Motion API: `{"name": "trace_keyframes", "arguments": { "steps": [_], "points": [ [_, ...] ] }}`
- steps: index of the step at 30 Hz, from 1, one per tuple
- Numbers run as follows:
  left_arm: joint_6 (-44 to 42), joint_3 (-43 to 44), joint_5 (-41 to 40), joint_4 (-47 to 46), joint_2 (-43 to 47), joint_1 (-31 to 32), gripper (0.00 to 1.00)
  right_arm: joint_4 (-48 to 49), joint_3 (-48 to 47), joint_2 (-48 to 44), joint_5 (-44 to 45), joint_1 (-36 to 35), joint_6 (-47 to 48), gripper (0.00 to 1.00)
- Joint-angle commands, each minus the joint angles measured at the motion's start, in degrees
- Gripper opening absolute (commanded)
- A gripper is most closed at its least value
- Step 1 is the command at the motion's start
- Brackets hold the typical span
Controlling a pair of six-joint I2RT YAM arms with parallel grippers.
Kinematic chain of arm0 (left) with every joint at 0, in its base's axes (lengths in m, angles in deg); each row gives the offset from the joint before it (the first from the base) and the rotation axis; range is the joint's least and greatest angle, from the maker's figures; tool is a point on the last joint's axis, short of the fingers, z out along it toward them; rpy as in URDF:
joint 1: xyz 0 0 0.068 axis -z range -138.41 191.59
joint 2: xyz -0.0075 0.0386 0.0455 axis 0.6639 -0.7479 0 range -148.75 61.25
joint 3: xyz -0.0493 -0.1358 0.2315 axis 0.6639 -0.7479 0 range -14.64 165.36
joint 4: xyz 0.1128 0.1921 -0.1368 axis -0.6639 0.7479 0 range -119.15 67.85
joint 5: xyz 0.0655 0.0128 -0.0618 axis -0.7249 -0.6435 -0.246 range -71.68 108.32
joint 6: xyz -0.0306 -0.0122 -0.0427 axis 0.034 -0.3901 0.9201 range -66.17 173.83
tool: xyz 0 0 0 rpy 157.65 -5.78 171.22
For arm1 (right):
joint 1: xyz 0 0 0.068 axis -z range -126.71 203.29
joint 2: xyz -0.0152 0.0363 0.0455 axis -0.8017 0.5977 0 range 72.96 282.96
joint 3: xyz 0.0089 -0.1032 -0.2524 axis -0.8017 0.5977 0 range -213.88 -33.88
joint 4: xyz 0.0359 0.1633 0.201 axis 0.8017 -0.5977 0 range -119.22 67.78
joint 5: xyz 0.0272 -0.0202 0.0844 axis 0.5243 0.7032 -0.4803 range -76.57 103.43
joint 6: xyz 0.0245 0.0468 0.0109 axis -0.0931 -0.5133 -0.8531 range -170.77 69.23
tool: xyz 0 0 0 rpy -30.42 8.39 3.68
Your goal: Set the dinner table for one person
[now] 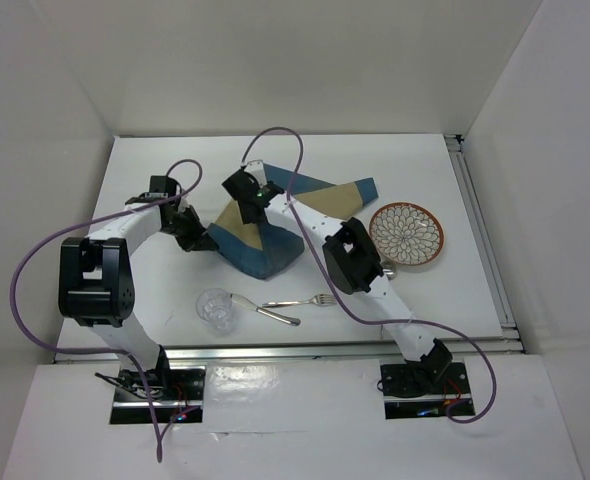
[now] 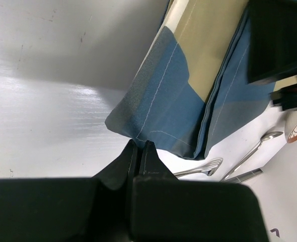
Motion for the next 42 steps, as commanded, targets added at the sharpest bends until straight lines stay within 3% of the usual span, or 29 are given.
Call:
{"name": "trace_keyframes", "arguments": {
  "steps": [1, 5, 19, 32, 42],
  "points": [
    [-1.3, -0.2, -0.2, 1.5, 2.2, -0.1, 0.0, 2.4, -8.1, 2.5, -1.6, 0.8, 2.2, 0.64],
    [-1.3, -0.2, 0.3, 1.5, 2.2, -0.1, 0.0, 1.7, -10.7, 5.2, -1.6, 1.4, 2.8, 0.64],
    [-1.3, -0.7, 0.9, 1.5, 2.8, -0.1, 0.0, 1.2, -6.8, 7.6, -1.7, 1.9, 3.4, 0.56],
    [-1.3, -1.3, -0.3, 1.5, 3.3, -0.1, 0.0, 0.7, -6.2, 1.2, 0.1, 3.9, 2.8, 0.0],
    [-0.8, -0.7, 0.2, 1.5, 3.8, -0.6, 0.0, 0.7, -2.9, -9.5, 0.0, 4.4, 0.9, 0.0]
  ]
}}
